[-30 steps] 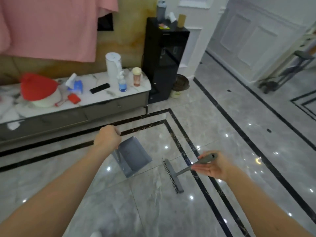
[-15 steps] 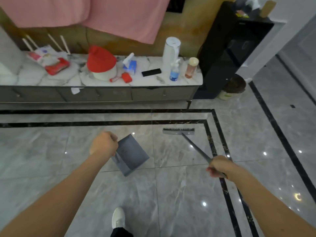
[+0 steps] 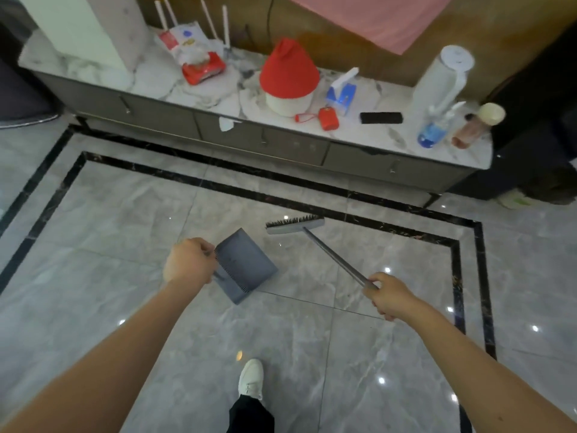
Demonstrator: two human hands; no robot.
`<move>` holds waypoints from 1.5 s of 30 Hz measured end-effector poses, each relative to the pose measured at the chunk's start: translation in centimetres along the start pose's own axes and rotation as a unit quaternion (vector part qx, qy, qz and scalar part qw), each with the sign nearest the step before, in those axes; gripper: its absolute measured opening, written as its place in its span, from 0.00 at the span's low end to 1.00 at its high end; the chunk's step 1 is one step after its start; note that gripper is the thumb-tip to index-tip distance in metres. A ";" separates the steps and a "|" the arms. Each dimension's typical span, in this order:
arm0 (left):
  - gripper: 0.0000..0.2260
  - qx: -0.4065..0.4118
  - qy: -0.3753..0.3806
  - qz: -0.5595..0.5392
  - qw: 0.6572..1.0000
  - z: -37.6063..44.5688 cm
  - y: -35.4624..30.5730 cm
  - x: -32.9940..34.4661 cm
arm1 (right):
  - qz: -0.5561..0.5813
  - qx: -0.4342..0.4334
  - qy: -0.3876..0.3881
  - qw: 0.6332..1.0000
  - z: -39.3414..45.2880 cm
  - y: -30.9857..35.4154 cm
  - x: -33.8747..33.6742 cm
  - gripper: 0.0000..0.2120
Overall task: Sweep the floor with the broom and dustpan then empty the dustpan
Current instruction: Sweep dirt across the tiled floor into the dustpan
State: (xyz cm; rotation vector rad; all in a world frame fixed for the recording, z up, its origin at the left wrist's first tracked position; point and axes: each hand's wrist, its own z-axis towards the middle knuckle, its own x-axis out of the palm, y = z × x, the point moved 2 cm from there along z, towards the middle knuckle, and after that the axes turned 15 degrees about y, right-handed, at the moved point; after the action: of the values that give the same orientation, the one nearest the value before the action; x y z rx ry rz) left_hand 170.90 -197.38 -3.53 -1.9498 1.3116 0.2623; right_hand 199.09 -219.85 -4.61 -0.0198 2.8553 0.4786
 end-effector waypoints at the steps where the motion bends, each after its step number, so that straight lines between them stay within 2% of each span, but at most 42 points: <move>1: 0.08 -0.011 -0.004 -0.008 1.000 0.8 0.8 -0.7 | -0.015 -0.003 0.004 1.000 1.0 1.3 0.7 0.12; 7: 0.09 -0.066 -0.029 -0.055 0.996 4.0 5.7 -3.9 | -0.099 -0.022 0.037 0.994 5.6 8.5 4.3 0.08; 13: 0.07 -0.097 -0.048 -0.099 0.989 6.4 10.2 -6.7 | -0.152 -0.045 0.058 0.986 9.3 14.5 8.1 0.09; 17: 0.07 -0.117 -0.052 -0.095 0.987 7.8 11.8 -7.4 | -0.161 -0.057 0.065 0.983 11.5 17.5 9.8 0.11; 21: 0.12 -0.131 -0.060 -0.099 0.985 9.0 14.0 -7.4 | -0.195 -0.062 0.074 0.976 14.1 19.5 11.3 0.13; 24: 0.11 -0.148 -0.064 -0.115 0.980 9.6 15.2 -8.0 | -0.224 -0.057 0.080 0.969 16.0 20.4 12.6 0.15; 27: 0.12 -0.157 -0.067 -0.121 0.978 10.0 15.8 -8.5 | -0.308 -0.041 0.077 0.947 17.8 20.6 13.3 0.17; 30: 0.13 -0.149 -0.072 -0.129 0.978 10.1 16.0 -8.5 | -0.450 -0.020 0.036 0.892 19.1 20.2 12.3 0.18; 33: 0.14 -0.147 -0.073 -0.126 0.978 10.2 16.0 -8.2 | -0.513 0.006 0.013 0.858 19.8 18.8 10.3 0.21; 40: 0.13 -0.147 -0.066 -0.119 0.980 10.0 15.4 -7.8 | -0.501 0.103 0.019 0.859 17.6 12.1 2.1 0.23; 45: 0.15 -0.129 -0.048 -0.127 0.982 9.0 14.1 -7.0 | -0.457 0.140 -0.017 0.878 13.5 9.5 -3.1 0.22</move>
State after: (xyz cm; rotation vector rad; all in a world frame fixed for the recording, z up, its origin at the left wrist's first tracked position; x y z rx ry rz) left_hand 157.73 -188.87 -12.61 -2.2682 0.9925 0.4103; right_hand 204.84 -206.62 -13.23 -1.2103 2.4514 -0.1360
